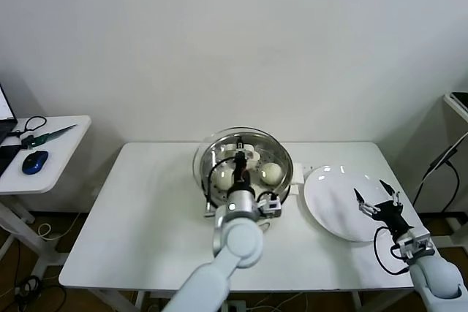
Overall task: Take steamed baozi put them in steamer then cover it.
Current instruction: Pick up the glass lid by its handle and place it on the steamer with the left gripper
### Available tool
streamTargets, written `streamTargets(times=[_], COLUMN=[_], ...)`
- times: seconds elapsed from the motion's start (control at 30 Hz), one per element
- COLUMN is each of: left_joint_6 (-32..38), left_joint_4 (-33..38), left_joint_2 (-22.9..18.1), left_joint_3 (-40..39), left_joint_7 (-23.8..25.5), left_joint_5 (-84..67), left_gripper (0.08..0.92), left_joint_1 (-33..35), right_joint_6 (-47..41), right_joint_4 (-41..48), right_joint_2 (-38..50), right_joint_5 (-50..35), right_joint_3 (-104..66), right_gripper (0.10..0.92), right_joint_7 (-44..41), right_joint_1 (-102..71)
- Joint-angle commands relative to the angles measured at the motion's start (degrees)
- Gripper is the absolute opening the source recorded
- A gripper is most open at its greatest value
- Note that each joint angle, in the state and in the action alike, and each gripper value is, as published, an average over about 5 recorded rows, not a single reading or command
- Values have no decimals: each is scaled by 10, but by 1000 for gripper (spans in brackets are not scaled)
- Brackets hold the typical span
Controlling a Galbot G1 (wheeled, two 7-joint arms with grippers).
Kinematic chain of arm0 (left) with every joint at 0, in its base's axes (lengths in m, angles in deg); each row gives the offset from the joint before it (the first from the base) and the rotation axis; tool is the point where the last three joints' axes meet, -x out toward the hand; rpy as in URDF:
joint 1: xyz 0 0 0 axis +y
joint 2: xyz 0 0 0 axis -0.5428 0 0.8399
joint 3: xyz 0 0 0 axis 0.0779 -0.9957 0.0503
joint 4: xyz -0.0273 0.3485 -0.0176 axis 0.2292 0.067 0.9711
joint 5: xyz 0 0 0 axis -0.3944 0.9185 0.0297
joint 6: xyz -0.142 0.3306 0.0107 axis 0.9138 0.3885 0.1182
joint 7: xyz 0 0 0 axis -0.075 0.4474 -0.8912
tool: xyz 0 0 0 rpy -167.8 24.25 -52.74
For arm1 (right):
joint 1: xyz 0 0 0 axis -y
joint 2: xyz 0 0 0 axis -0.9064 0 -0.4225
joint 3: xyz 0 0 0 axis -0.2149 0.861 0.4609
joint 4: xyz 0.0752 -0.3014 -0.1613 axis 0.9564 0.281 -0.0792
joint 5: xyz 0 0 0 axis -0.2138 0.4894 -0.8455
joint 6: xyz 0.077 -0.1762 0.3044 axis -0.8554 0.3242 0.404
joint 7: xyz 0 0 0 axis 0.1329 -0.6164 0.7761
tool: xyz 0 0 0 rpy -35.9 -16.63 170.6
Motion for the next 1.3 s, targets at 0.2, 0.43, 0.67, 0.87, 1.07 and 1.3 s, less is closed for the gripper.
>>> streamTargets(times=[0.2, 0.43, 0.67, 0.87, 1.07, 1.3], left_joint_6=[-28, -28, -28, -28, -28, -28], left_joint_4=[-76, -86, -91, -91, -92, -92], left_joint_2=[-50, -46, -41, -41, -40, -34], left_joint_3=[-3, 0, 5, 0, 0, -3], left_joint_7=[-45, -37, -27, -21, -20, -17], left_joint_5=[-34, -24, -17, -16, -14, -9], left_gripper=[149, 149, 149, 149, 149, 149], left_joint_1=[-17, -18, -22, -24, -23, -23], right_joint_6=[1, 2, 3, 3, 3, 4], right_joint_4=[5, 7, 7, 8, 9, 10], right_joint_2=[-2, -7, -9, -10, -12, -14], right_joint_5=[5, 6, 7, 8, 9, 10], right_joint_3=[-2, -3, -3, -3, -5, -5], right_gripper=[823, 823, 823, 823, 823, 823], right_joint_7=[-1, -3, -4, -4, -5, -7], right_joint_1=[0, 0, -1, 0, 0, 0])
